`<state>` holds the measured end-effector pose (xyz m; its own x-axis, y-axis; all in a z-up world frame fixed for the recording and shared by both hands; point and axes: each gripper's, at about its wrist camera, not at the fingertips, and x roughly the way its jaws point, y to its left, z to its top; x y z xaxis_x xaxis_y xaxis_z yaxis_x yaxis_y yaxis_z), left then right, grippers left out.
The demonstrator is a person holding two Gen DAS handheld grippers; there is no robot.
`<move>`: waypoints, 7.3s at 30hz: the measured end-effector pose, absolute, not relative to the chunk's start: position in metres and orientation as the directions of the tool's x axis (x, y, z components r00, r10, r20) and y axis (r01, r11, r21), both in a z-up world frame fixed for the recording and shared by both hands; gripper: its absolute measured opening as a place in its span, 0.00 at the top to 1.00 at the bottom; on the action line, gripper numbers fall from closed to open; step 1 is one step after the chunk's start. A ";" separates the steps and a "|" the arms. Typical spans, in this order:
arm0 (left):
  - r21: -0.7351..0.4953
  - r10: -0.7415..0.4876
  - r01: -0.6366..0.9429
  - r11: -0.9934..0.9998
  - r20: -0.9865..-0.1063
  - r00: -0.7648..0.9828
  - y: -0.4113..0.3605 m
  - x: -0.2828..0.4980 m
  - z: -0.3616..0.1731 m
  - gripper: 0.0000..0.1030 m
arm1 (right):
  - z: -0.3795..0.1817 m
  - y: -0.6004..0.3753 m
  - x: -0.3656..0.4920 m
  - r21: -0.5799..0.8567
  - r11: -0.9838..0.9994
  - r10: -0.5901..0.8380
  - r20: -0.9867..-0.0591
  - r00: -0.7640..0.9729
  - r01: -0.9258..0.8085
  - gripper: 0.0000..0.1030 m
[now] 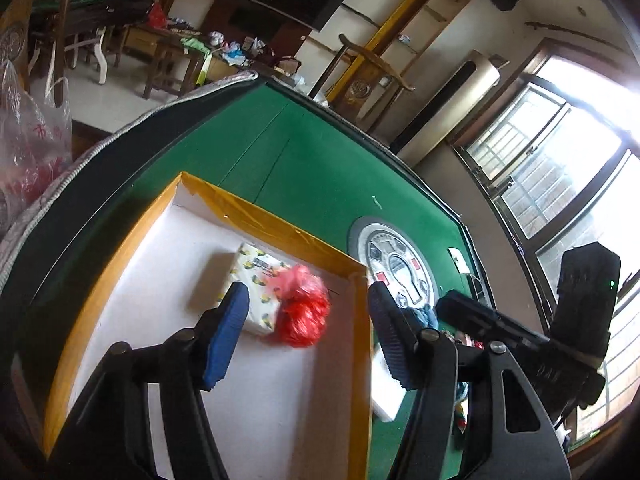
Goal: Organize soft objects
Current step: 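Carry the tissue pack and red bag into the yellow box and open both tools, then grasp the blue-wrapped packet from the pile with the left tool, then carry the blue packet toward the box with the left tool while the right tool grasps the white foam sheet, then lower the blue packet and foam sheet into the box and open both tools, then grasp the brown knitted glove with the left tool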
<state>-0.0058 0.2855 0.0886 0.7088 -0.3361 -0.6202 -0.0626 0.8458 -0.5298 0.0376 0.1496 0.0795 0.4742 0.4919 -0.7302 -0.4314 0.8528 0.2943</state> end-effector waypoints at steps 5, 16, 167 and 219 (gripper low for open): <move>-0.490 -0.333 -0.014 0.871 -0.612 0.717 0.255 -0.023 0.103 0.41 | 0.116 0.088 0.019 0.220 0.924 0.373 -0.696 0.613 -0.313 0.33; -0.359 -0.362 0.136 0.923 -0.695 0.621 0.138 -0.026 0.083 0.33 | 0.077 -0.077 -0.028 0.204 0.978 0.107 -0.633 0.766 0.032 0.01; -0.214 -0.178 0.041 0.976 -0.675 0.716 0.153 -0.078 0.088 0.28 | 0.057 -0.048 -0.040 0.281 0.944 0.319 -0.653 0.687 -0.172 0.18; -0.349 -0.361 0.158 0.924 -0.656 0.663 0.118 -0.051 0.095 0.38 | 0.040 -0.105 -0.016 0.484 0.869 0.443 -0.669 0.597 -0.103 0.18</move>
